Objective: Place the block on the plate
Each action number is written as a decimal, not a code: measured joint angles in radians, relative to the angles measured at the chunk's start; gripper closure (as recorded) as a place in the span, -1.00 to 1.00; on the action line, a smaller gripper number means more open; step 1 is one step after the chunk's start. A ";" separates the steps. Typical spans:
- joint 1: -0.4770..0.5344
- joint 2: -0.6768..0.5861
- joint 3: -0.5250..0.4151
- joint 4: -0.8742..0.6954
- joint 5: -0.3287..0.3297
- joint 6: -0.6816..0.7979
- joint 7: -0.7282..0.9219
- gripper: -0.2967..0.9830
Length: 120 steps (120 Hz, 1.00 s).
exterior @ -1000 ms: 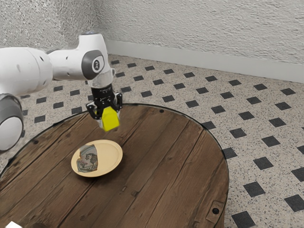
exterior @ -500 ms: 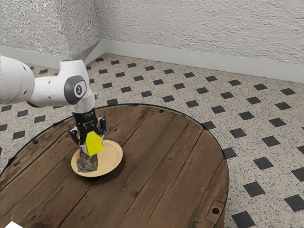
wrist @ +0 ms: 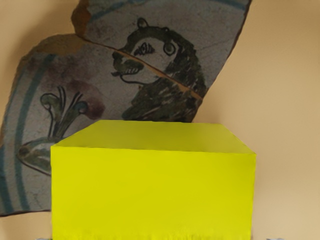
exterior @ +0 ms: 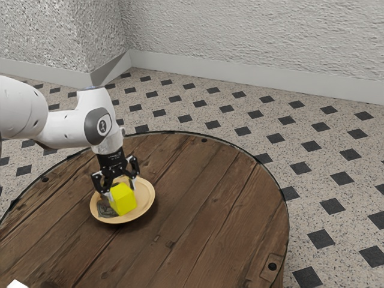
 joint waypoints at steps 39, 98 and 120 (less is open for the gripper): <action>0.001 -0.112 0.011 0.025 0.031 -0.057 0.007 -0.48; -0.004 -0.144 -0.164 0.541 0.186 -0.516 0.245 -0.53; -0.003 -0.109 -0.185 0.656 0.196 -0.602 0.414 -0.53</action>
